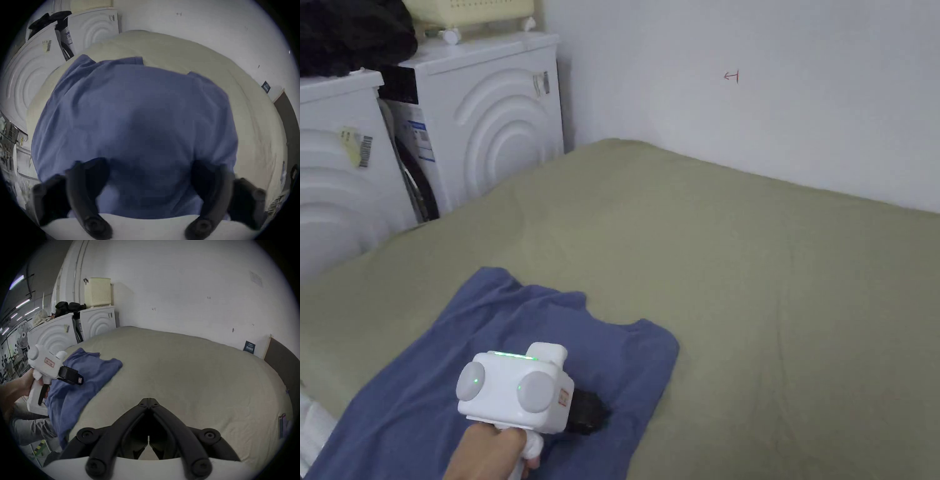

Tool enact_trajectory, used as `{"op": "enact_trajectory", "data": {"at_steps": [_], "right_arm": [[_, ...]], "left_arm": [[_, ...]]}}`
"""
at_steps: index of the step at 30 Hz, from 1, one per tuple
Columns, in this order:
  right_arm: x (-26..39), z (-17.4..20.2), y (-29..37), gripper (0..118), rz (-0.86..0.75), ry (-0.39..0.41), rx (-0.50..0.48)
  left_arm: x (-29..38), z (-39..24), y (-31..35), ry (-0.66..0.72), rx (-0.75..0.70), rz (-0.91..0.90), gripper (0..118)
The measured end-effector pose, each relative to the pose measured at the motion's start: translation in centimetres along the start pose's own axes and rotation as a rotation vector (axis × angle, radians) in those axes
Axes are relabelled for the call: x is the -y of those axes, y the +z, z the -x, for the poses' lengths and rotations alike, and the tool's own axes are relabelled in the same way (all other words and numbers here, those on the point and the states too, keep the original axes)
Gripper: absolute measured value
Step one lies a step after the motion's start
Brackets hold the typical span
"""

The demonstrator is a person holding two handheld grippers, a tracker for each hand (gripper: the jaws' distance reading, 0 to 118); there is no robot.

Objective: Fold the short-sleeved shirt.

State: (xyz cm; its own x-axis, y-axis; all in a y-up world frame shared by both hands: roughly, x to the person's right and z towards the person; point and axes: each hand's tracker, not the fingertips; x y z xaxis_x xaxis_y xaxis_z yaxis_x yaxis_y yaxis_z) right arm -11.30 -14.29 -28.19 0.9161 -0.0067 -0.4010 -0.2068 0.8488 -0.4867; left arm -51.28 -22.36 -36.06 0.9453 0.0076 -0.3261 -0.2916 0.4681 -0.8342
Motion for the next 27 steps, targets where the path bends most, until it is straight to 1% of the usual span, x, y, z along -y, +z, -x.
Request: {"op": "enact_trajectory", "data": {"at_steps": [1, 2, 3, 4, 5, 6, 7, 8, 10, 11, 13, 15, 17, 20, 23, 27], "right_arm": [[0.1, -0.3, 0.5, 0, 0.001, -0.001, 0.004], [0.2, -0.7, 1.3, 0, -0.001, -0.002, 0.011], [0.3, -1.1, 2.1, 0, -0.006, -0.003, 0.017], [0.4, -1.7, 2.9, 0, -0.012, -0.006, 0.024], [0.3, -2.2, 3.8, 0, -0.019, -0.010, 0.031], [0.3, -2.8, 4.8, 0, -0.024, -0.012, 0.036], [0.3, -3.3, 5.8, 0, -0.032, -0.011, 0.048], [0.2, -4.1, 7.2, 0, -0.051, -0.010, 0.065], [0.1, -5.4, 9.5, 0, -0.084, -0.011, 0.100], [0.2, -6.0, 10.6, 0, -0.095, -0.017, 0.106], [0.4, -7.5, 12.6, 0, -0.113, -0.039, 0.124], [0.7, -9.0, 14.6, 0, -0.126, -0.049, 0.150], [1.2, -10.5, 16.7, 0, -0.143, -0.065, 0.191], [2.0, -12.6, 19.4, 0, -0.164, -0.094, 0.245], [2.9, -14.8, 21.4, 0, -0.168, -0.105, 0.308], [3.8, -17.4, 23.0, 0, -0.166, -0.151, 0.377]], "left_arm": [[0.1, 0.1, 0.2, 0.007, 0.009, -0.006, 100], [0.1, 0.1, 0.9, 0.008, 0.021, -0.016, 95], [0.0, 0.0, 1.9, -0.001, 0.026, -0.026, 69], [0.0, -0.3, 3.0, -0.021, 0.005, -0.066, 22], [0.1, -0.5, 3.9, -0.049, -0.101, -0.114, 1], [0.0, -0.3, 4.5, -0.069, -0.097, -0.110, 1], [0.0, 0.0, 5.6, -0.048, -0.043, -0.102, 1], [0.0, 0.0, 7.0, -0.038, -0.033, -0.111, 1], [-0.2, -0.7, 9.8, -0.071, -0.073, -0.178, 1], [-0.3, -1.1, 11.2, -0.070, -0.049, -0.186, 1], [-0.8, -2.7, 14.2, -0.074, 0.003, -0.234, 1], [-1.4, -5.2, 16.9, -0.123, 0.020, -0.280, 1], [-1.7, -9.5, 20.0, -0.181, 0.042, -0.323, 1], [-2.6, -15.7, 22.5, -0.239, 0.119, -0.353, 1], [-2.7, -23.2, 24.1, -0.320, 0.217, -0.379, 1], [-2.0, -33.6, 25.0, -0.425, 0.361, -0.373, 1]]}}
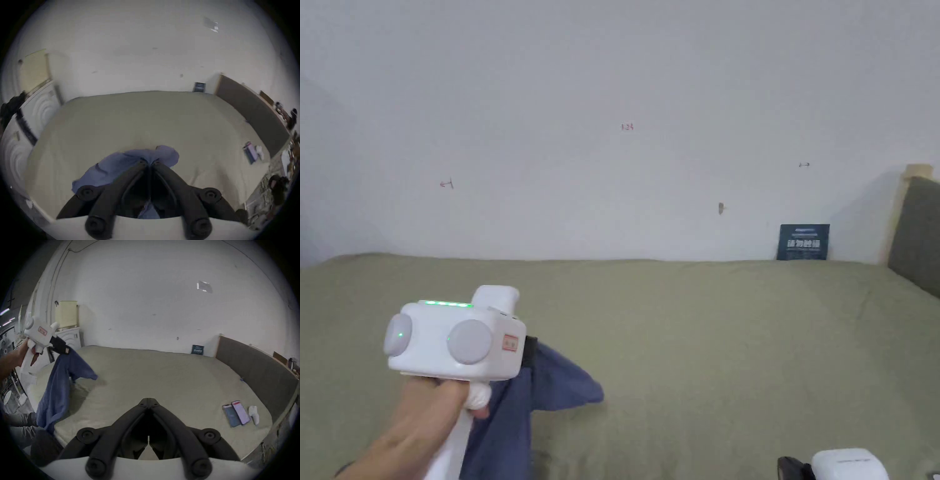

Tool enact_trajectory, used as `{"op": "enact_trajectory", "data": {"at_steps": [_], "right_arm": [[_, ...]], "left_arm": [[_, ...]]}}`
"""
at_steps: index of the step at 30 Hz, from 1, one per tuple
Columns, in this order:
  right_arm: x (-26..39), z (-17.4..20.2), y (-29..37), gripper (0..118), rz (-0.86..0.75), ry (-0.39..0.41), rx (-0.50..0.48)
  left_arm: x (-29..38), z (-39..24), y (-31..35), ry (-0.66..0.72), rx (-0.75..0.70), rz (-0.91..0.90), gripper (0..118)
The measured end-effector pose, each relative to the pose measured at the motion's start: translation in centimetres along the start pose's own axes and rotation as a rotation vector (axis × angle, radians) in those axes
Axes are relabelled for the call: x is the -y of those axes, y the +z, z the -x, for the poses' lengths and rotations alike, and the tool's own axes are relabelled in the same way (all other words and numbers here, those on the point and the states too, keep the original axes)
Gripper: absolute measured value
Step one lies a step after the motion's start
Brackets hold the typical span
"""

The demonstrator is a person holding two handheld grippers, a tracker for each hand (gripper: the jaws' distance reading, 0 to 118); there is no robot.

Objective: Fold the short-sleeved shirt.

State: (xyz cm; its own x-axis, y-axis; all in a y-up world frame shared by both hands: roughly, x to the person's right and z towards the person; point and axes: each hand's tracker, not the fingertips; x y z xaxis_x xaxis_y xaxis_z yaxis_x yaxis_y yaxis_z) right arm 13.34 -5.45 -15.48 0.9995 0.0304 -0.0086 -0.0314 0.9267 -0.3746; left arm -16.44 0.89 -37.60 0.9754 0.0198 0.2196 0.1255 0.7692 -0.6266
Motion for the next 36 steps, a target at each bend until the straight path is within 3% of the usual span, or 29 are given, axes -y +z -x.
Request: {"op": "enact_trajectory", "data": {"at_steps": [8, 15, 16, 17, 18, 19, 20, 24, 26, 27, 28, 31, 32, 36], "right_arm": [[1.2, -3.5, -1.9, 0, 0.049, -0.023, 0.083], [3.1, -5.4, -5.1, 0, 0.117, -0.050, 0.112], [3.4, -5.6, -5.6, 0, 0.133, -0.052, 0.114], [3.7, -5.7, -6.1, 0, 0.143, -0.054, 0.114], [3.9, -5.8, -6.5, 0, 0.151, -0.056, 0.115], [4.0, -5.8, -6.9, 0, 0.162, -0.056, 0.117], [4.1, -5.7, -7.1, 0, 0.165, -0.057, 0.118], [3.8, -5.0, -6.8, 0, 0.149, -0.066, 0.115], [3.5, -4.3, -6.2, 0, 0.130, -0.060, 0.106], [3.4, -3.9, -5.8, 0, 0.121, -0.059, 0.104], [3.2, -3.5, -5.2, 0, 0.105, -0.066, 0.096], [2.7, -2.4, -3.8, 0, 0.070, -0.076, 0.076], [2.6, -2.0, -3.3, 0, 0.059, -0.073, 0.070], [2.2, -0.7, -2.0, 0, 0.031, -0.074, 0.043]], "left_arm": [[-1.8, -14.6, -10.7, -0.044, 0.277, 0.083, 1], [5.4, -19.1, -21.1, -0.107, 0.241, 0.284, 4], [6.2, -18.9, -21.8, -0.105, 0.240, 0.277, 13], [7.0, -18.7, -22.3, -0.104, 0.240, 0.279, 37], [7.4, -18.3, -22.4, -0.100, 0.244, 0.281, 83], [7.7, -17.7, -22.4, -0.094, 0.251, 0.280, 106], [7.9, -17.1, -21.4, -0.094, 0.236, 0.269, 109], [7.8, -12.7, -14.0, -0.113, 0.183, 0.094, 107], [8.3, -9.7, -8.2, -0.106, 0.140, -0.021, 98], [8.8, -8.3, -5.6, -0.101, 0.112, -0.064, 74], [9.5, -6.6, -2.7, -0.079, 0.067, -0.121, 41], [12.0, -1.9, 4.6, -0.008, -0.014, -0.207, 6], [13.0, -0.4, 7.0, 0.017, -0.042, -0.225, 1], [16.5, 3.9, 13.1, 0.083, -0.173, -0.255, 1]]}}
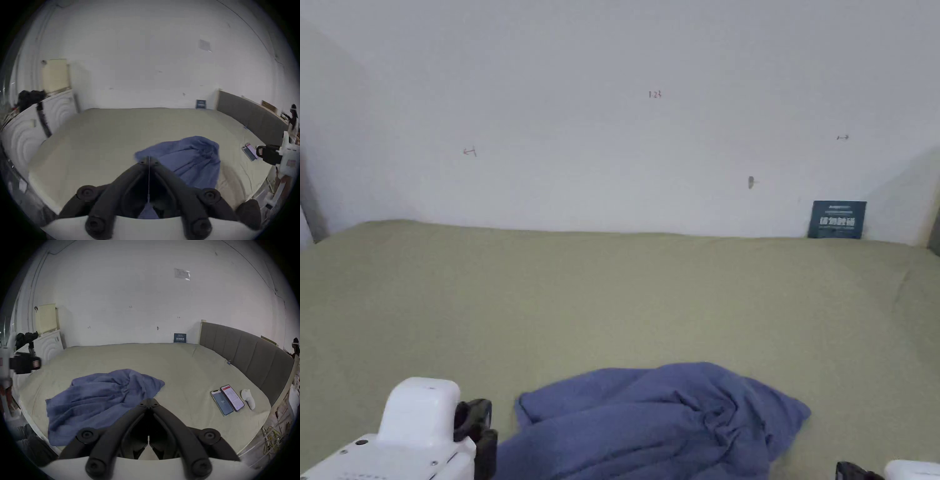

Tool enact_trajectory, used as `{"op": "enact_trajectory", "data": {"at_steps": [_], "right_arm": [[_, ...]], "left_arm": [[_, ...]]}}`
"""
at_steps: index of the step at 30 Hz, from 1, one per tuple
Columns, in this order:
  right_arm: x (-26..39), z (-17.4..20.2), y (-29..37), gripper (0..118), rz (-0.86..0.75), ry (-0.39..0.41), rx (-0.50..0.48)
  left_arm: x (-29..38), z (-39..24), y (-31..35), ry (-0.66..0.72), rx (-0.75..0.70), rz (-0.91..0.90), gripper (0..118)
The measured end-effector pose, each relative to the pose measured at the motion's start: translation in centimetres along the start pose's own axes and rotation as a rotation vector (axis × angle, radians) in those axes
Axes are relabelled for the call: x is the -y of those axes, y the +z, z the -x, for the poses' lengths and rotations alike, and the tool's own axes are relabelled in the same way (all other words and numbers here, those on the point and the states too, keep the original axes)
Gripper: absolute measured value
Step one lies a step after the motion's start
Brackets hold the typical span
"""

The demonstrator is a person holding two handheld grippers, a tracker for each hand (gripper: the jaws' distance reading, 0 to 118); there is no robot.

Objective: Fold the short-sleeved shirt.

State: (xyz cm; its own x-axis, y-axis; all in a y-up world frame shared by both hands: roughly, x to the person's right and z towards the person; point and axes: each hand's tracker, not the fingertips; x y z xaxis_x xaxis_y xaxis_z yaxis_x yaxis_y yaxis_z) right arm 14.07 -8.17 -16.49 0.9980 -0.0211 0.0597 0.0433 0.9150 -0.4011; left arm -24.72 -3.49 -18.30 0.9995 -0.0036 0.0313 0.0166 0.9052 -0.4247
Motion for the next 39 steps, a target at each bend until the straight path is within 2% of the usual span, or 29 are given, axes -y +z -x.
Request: {"op": "enact_trajectory", "data": {"at_steps": [3, 7, 12, 14, 15, 16, 17, 18, 22, 25, 26, 27, 29, 30, 31, 32, 34, 38, 39], "right_arm": [[-0.3, 1.0, 0.5, 0, -0.010, 0.007, -0.016], [-0.7, 2.0, 0.5, 0, -0.012, 0.029, -0.033], [-0.6, 2.6, -0.5, 0, 0.009, 0.048, -0.036], [-0.4, 2.7, -1.1, 0, 0.020, 0.055, -0.032], [-0.3, 2.6, -1.5, 0, 0.030, 0.060, -0.034], [-0.2, 2.7, -1.8, 0, 0.042, 0.068, -0.034], [0.0, 2.8, -2.1, 0, 0.051, 0.077, -0.028], [0.1, 2.9, -2.4, 0, 0.055, 0.081, -0.027], [0.9, 2.8, -4.2, 0, 0.100, 0.090, -0.026], [1.4, 2.0, -5.9, 0, 0.140, 0.091, -0.017], [1.5, 1.7, -6.7, 0, 0.156, 0.093, -0.009], [1.4, 1.2, -7.5, 0, 0.168, 0.102, -0.004], [1.0, 0.2, -9.5, 0, 0.185, 0.131, 0.025], [0.6, -0.5, -10.8, 0, 0.189, 0.138, 0.040], [0.1, -1.3, -12.0, 0, 0.191, 0.139, 0.040], [-0.6, -2.1, -13.5, 0, 0.198, 0.139, 0.051], [-1.9, -3.8, -16.8, 0, 0.219, 0.140, 0.058], [-3.8, -7.2, -25.0, 2, 0.333, 0.069, 0.059], [-3.9, -8.0, -27.1, 17, 0.374, 0.041, 0.081]], "left_arm": [[0.8, 2.9, 1.3, 0.039, -0.061, 0.019, 1], [1.6, 5.6, -0.4, 0.116, -0.059, 0.104, 1], [2.9, 8.3, -6.5, 0.229, 0.001, 0.295, 1], [3.7, 9.2, -9.9, 0.205, -0.031, 0.369, 9], [4.2, 9.9, -11.9, 0.201, -0.033, 0.402, 37], [4.6, 10.4, -13.6, 0.197, -0.050, 0.442, 73], [5.1, 10.7, -15.2, 0.187, -0.063, 0.485, 102], [5.8, 11.0, -16.9, 0.177, -0.072, 0.530, 109], [8.3, 10.8, -21.4, 0.054, -0.152, 0.628, 107], [9.3, 10.0, -22.0, 0.044, -0.111, 0.647, 104], [9.4, 9.6, -21.5, 0.046, -0.087, 0.631, 92], [9.2, 9.0, -21.1, 0.043, -0.053, 0.610, 63], [8.9, 7.8, -20.1, -0.048, -0.079, 0.582, 34], [8.9, 7.8, -20.1, -0.029, -0.059, 0.582, 4], [8.9, 7.8, -20.1, 0.016, -0.011, 0.592, 3], [9.0, 7.9, -20.4, 0.033, -0.030, 0.615, 3], [8.9, 7.9, -20.2, 0.014, -0.029, 0.600, 3], [8.5, 7.9, -19.8, 0.040, -0.014, 0.606, 3], [8.5, 7.8, -19.8, 0.041, -0.012, 0.606, 3]]}}
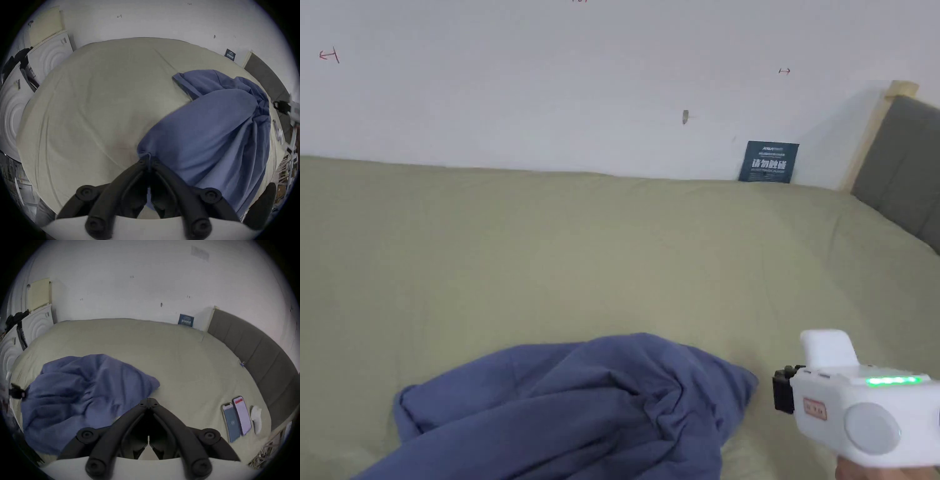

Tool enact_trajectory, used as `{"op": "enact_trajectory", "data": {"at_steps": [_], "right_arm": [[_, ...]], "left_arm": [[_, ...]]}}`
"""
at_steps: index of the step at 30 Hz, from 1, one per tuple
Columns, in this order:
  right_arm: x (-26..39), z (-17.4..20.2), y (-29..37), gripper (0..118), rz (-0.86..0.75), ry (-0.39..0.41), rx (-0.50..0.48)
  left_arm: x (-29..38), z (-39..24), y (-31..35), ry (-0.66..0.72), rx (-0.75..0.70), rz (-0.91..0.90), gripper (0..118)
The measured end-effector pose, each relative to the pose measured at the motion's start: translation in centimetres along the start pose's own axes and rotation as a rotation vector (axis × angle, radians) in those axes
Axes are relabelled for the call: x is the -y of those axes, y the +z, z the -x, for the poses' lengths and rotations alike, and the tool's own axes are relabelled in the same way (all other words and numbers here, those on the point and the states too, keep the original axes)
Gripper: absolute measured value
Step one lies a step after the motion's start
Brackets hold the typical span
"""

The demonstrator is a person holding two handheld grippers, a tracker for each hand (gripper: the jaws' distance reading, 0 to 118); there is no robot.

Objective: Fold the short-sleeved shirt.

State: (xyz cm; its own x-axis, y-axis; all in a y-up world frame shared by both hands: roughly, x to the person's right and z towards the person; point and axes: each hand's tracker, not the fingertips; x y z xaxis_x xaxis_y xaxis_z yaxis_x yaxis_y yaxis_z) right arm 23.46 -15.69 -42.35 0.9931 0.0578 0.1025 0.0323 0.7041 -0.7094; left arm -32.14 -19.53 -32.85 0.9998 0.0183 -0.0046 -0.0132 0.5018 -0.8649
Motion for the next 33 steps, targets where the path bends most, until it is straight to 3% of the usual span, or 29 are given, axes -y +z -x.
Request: {"op": "enact_trajectory", "data": {"at_steps": [1, 3, 4, 8, 9, 11, 12, 13, 19, 27, 33], "right_arm": [[-0.7, -0.4, -1.7, 43, 0.032, -0.003, -0.025], [-1.7, -1.0, -4.9, 113, 0.103, -0.023, -0.050], [-1.8, -1.1, -6.1, 117, 0.143, -0.034, -0.059], [-1.6, -0.3, -9.0, 113, 0.182, -0.002, -0.025], [-1.5, 0.0, -9.5, 104, 0.196, 0.018, -0.023], [-1.4, 0.3, -9.7, 76, 0.199, 0.049, -0.011], [-1.1, 0.4, -9.5, 46, 0.195, 0.052, -0.048], [-1.3, 0.8, -8.5, 3, 0.179, 0.032, -0.098], [-3.1, 1.2, -0.7, 4, 0.052, 0.107, -0.074], [-6.5, -4.3, 13.4, 4, -0.146, 0.015, -0.091], [-7.3, -6.2, 22.8, 4, -0.303, -0.045, -0.087]], "left_arm": [[0.0, 0.0, 0.0, 0.002, 0.003, 0.003, 3], [-0.3, -0.1, 0.1, 0.007, 0.007, 0.010, 3], [-0.3, -0.2, 0.1, 0.008, 0.008, 0.012, 3], [-0.6, -0.5, 0.2, 0.000, 0.007, 0.016, 3], [-0.6, -0.6, 0.2, -0.001, 0.007, 0.018, 3], [-0.8, -0.5, 0.1, -0.001, 0.009, 0.022, 3], [-0.8, -0.6, 0.3, -0.002, 0.010, 0.023, 3], [-0.9, -0.6, 0.4, -0.001, 0.010, 0.024, 3], [-1.8, 1.0, 2.9, 0.016, -0.007, -0.027, 3], [-6.8, 4.8, 14.4, 0.023, -0.107, -0.266, 3], [-11.0, 6.7, 22.9, 0.053, -0.133, -0.403, 3]]}}
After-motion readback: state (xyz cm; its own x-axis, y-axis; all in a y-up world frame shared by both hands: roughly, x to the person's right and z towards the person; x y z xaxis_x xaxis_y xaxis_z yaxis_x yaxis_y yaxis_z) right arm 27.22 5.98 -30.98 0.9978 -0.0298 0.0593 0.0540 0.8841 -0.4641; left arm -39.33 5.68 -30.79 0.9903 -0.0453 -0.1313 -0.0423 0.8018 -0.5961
